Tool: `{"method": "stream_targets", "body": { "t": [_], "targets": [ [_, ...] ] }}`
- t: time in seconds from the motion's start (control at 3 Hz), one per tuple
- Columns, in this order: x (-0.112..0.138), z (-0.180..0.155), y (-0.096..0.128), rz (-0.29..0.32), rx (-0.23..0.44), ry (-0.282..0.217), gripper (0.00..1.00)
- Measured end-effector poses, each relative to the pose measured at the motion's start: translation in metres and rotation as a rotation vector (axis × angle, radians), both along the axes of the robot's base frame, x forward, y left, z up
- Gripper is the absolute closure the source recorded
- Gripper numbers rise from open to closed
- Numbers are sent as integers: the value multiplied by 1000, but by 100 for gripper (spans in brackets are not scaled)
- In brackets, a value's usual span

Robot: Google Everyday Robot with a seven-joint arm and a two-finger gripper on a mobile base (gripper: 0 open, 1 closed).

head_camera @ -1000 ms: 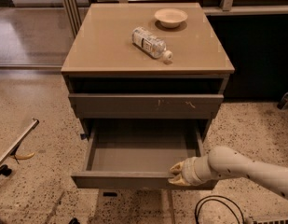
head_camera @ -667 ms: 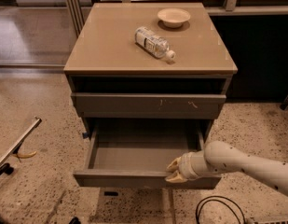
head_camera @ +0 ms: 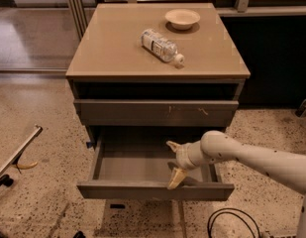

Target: Close middle drawer

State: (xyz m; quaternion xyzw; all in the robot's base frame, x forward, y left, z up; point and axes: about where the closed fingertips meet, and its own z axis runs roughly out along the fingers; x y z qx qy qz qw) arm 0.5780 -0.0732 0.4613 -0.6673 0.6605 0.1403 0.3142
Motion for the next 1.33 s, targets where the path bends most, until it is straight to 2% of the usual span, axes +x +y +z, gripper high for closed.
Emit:
{"method": "stream_targets", "body": {
  "t": [0.33, 0.67, 1.0, 1.33],
  "targets": [
    [21, 6, 11, 5, -1, -19, 0],
    [29, 4, 17, 6, -4, -5, 0],
    [17, 10, 12, 3, 14, 38, 0],
    [0, 29, 1, 4, 23, 65, 0]
  ]
}}
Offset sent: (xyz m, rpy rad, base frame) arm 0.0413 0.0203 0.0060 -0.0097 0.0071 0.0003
